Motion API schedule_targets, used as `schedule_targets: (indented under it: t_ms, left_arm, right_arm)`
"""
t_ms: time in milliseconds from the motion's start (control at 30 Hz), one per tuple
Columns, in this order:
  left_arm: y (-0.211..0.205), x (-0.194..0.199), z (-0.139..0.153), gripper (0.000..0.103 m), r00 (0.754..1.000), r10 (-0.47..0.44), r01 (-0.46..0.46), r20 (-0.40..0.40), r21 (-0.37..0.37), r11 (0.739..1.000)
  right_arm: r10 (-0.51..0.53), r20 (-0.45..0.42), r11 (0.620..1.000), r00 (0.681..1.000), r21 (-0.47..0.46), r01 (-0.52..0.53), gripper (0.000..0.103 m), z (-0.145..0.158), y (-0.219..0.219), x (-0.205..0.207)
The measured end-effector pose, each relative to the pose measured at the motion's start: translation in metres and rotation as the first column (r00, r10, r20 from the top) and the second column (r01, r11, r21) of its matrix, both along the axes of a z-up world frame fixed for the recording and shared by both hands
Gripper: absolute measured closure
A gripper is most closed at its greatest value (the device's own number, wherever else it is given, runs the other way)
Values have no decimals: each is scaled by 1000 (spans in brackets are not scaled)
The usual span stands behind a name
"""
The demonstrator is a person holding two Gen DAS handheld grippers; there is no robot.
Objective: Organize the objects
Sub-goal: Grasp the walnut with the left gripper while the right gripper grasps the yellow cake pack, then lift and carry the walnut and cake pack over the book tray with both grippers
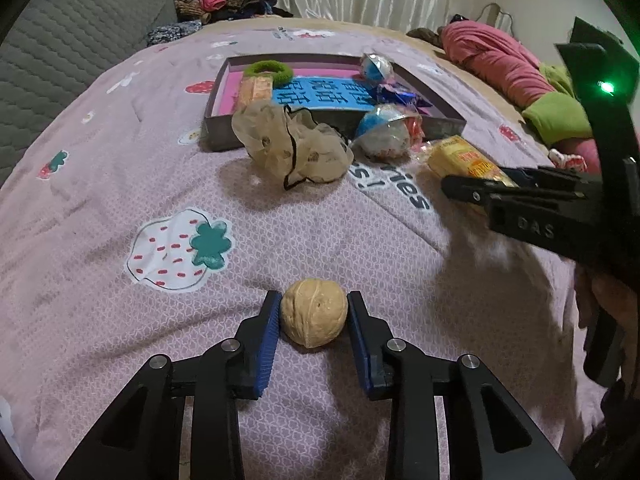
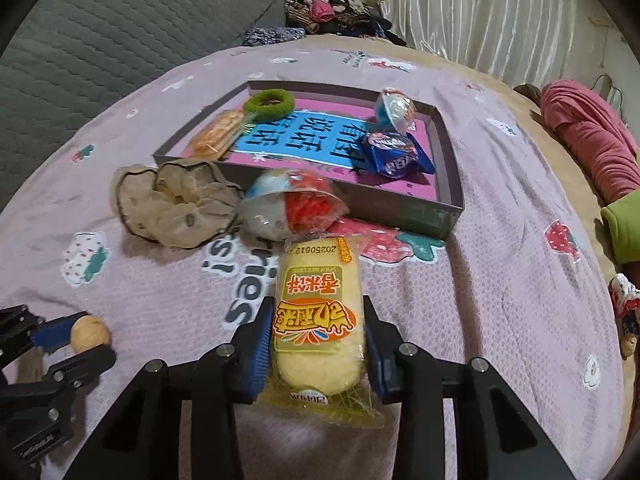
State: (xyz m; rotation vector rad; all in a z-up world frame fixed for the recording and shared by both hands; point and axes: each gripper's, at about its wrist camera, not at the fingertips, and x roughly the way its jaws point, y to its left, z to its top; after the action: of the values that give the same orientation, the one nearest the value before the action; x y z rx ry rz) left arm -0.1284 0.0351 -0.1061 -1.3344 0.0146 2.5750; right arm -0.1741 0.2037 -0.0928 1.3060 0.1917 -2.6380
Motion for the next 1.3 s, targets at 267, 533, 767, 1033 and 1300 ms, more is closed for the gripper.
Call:
schedule_targets:
  t_ms: [267,533,767,1033,1300]
  left_arm:
    - [1,-8,16,69,1000,10,-10,-19,3,1000]
    - [-3,-16,35,69,999,22,-21,-36,13,1000]
    - [-3,-20,63,69,997,25,-23,-67,28,999]
    - [-1,-23,101,69,992,33,-29,-122,36,999]
    - [-4,-30,138,69,984,48,-43,-169,37,998]
  right_arm:
    - [12,-13,1000,1000,-23,-13,63,15,-4,11]
    - [10,-43,999,999,-40,-12,63,39,-3,22]
    - [8,-63,999,998,-38,-10,63,61,-2,30]
    - [2,-110,999,994,-42,-6,63,91,-1,40]
    - [-3,-171,999,985,-51,-6,63,129,-2,46]
